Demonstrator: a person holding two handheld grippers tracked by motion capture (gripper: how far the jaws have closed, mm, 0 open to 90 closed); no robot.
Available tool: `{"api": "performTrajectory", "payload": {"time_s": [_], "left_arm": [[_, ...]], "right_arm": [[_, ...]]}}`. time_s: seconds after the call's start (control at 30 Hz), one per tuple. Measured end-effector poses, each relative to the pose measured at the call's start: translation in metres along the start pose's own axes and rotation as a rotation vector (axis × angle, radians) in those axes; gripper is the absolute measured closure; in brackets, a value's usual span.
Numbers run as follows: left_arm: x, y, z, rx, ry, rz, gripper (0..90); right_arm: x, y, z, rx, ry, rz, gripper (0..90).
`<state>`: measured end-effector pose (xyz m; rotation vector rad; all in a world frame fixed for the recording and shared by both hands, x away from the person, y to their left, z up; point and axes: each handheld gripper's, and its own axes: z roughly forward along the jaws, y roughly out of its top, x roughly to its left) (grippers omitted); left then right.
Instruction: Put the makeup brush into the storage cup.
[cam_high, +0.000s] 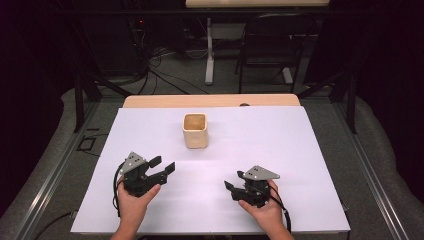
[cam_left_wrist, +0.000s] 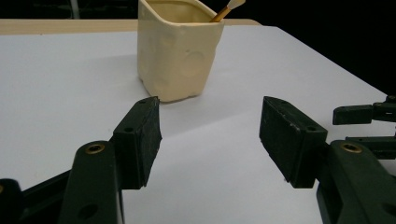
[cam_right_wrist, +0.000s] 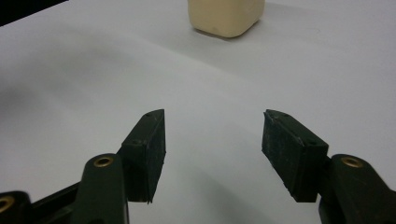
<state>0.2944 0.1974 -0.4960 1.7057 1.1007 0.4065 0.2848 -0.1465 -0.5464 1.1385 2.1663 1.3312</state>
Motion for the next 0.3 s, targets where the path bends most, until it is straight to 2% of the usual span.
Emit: {"api": "performTrajectory", "payload": {"time_s": [0.13, 0.17, 0.3], "left_arm": [[0.0007, -0.0001, 0.0004, 0.003, 0.008, -0.001, 38.5], [0.0016, -0.0001, 0.0004, 0.007, 0.001, 0.001, 38.5], [0.0052, -0.0023, 0.0031, 0.021, 0.017, -0.003, 38.3]], "right_arm": [[-0.0010, 0.0000, 0.0001, 0.005, -0.007, -0.007, 39.3], [-0.0017, -0.0001, 0.0004, 0.002, -0.014, -0.007, 39.3], [-0.0092, 0.0014, -0.0028, 0.022, -0.049, -0.008, 39.0]]}}
